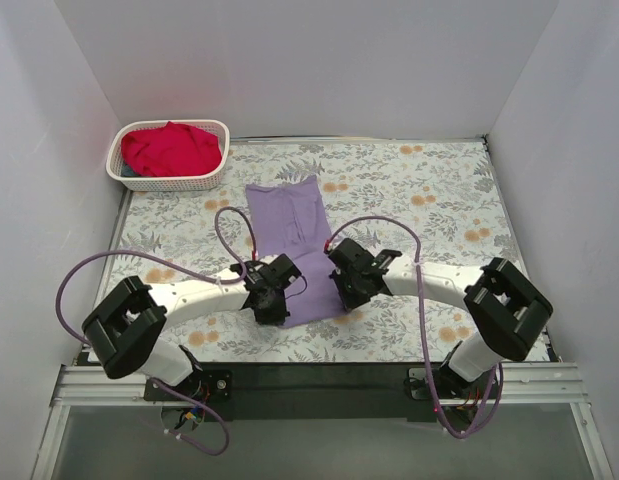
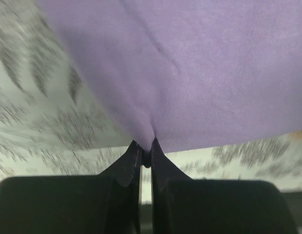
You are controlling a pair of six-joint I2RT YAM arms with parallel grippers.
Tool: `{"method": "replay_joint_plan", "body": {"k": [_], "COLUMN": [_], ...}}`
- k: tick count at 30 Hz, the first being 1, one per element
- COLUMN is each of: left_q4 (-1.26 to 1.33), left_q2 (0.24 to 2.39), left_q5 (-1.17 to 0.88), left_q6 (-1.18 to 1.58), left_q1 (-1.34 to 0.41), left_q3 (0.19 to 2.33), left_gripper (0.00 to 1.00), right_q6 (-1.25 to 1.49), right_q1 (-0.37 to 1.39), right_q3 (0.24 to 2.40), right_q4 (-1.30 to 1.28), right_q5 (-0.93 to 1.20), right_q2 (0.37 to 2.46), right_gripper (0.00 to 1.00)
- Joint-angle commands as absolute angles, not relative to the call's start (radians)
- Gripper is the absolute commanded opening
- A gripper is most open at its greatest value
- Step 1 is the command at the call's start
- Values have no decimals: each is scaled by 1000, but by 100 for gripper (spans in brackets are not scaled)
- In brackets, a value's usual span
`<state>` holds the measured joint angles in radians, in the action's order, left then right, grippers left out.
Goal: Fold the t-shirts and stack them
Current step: Fold the tshirt
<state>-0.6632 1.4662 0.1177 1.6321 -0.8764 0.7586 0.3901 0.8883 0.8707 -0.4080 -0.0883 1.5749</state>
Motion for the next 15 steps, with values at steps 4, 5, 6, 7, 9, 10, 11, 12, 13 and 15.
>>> {"method": "replay_joint_plan", "body": {"k": [4, 5, 6, 7, 9, 10, 11, 12, 13, 15], "left_q4": [-930, -931, -952, -968, -1026, -1046, -1067, -1083, -1078, -1075], "left_q2": [1338, 1309, 1258, 1241, 1195, 1183, 1172, 1161, 1137, 1111], "left_q5": [-231, -256, -271, -287, -275, -246, -159, -137, -126, -81], "left_q6": [1730, 1749, 1785, 1792, 1807, 1818, 1834, 1839, 1826, 1807], "left_q1": [-1144, -1184, -1198, -1206, -1207, -1206, -1184, -1161, -1134, -1025], "left_q3": [664, 658, 647, 649, 678, 698, 722, 753, 765, 781], "left_gripper": [0, 0, 0, 0, 0, 0, 0, 0, 0, 0], "right_q6": [400, 408, 413, 413, 419, 419, 416, 408, 400, 384], "right_q1": [989, 997, 1003, 1003, 1003, 1005, 1002, 996, 991, 968], "right_q3": [749, 746, 742, 745, 784, 805, 840, 874, 953, 1020], "right_q4": [-856, -879, -921, -937, -978, -991, -1006, -1018, -1040, -1042], "right_q5": [93, 104, 129, 136, 114, 98, 77, 25, 5, -82], "right_q2": [1444, 1393, 1370, 1329, 1301, 1292, 1295, 1302, 1314, 1356], "right_gripper": [1, 1, 1, 1, 1, 1, 1, 1, 1, 1]}}
